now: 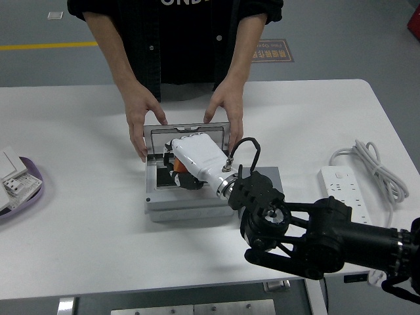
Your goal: Pick up the cylinder from the cube,place it in the box,flap close box
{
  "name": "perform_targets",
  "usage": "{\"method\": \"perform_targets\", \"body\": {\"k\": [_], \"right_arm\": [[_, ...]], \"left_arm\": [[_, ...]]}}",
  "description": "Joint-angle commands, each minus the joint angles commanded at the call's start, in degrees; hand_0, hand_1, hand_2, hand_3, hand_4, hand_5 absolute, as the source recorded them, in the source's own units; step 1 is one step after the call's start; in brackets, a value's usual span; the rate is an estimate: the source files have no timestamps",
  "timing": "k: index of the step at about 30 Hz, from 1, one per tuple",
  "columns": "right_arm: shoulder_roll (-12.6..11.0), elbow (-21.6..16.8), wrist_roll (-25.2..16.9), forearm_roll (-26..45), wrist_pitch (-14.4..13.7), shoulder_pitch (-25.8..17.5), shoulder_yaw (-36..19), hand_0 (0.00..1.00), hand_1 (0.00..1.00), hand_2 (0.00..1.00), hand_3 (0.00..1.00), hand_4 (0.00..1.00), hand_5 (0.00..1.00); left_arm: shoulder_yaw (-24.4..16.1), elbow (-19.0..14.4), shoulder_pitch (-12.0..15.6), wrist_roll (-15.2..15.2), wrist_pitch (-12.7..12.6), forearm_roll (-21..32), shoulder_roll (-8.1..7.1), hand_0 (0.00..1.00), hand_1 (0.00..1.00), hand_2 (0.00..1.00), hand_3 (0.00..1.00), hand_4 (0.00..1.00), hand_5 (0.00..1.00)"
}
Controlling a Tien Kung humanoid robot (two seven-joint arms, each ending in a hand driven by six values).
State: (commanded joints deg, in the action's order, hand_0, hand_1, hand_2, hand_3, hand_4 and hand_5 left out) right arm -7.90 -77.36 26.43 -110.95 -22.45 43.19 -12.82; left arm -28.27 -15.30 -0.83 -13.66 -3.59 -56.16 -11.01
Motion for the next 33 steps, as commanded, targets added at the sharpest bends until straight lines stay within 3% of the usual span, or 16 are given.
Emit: {"method": "perform_targets", "body": {"k": [17,18,24,25,30,31,33], "right_arm": [[0.64,1.20,-0.49,1.83,-0.56,0.25,0.94,0.080,0.302,0.434,0.411,0.018,0.002],[0.65,1.26,-0.52,2.07,-0.47,0.24,0.94,0.363,0.510,0.561,0.567,0.409,0.002],[0.64,1.67,-1.13,3.46,0.00,0.15,0.83,0.363,0.510,0.561,0.567,0.409,0.002],[0.64,1.71,-1.19,3.57,0.04,0.13,0.82,0.625,0.615,0.635,0.644,0.500,0.121],[0.57,1.79,-1.58,3.74,-0.01,-0.08,0.57,0.625,0.615,0.635,0.644,0.500,0.121],[0.55,1.81,-1.73,3.76,-0.13,-0.12,0.50,0.654,0.624,0.650,0.656,0.478,0.207],[0.49,1.87,-2.28,3.77,-0.56,-0.21,0.30,0.654,0.624,0.650,0.656,0.478,0.207]], "left_arm": [[-0.36,0.05,-0.13,-0.16,-0.10,-0.66,-0.04,0.515,0.561,0.565,0.593,0.701,0.319],[-0.35,0.05,-0.14,-0.18,-0.12,-0.67,-0.04,0.515,0.561,0.566,0.595,0.702,0.318],[-0.33,0.03,-0.21,-0.27,-0.16,-0.76,-0.05,0.515,0.561,0.566,0.595,0.702,0.318],[-0.34,0.03,-0.22,-0.28,-0.17,-0.78,-0.05,0.515,0.561,0.566,0.595,0.705,0.321],[-0.37,0.03,-0.25,-0.31,-0.16,-0.88,-0.05,0.515,0.561,0.566,0.595,0.705,0.321],[-0.36,0.03,-0.25,-0.31,-0.17,-0.87,-0.04,0.514,0.561,0.566,0.594,0.702,0.332],[-0.37,0.03,-0.25,-0.31,-0.16,-0.91,-0.03,0.514,0.561,0.566,0.594,0.702,0.332]]}}
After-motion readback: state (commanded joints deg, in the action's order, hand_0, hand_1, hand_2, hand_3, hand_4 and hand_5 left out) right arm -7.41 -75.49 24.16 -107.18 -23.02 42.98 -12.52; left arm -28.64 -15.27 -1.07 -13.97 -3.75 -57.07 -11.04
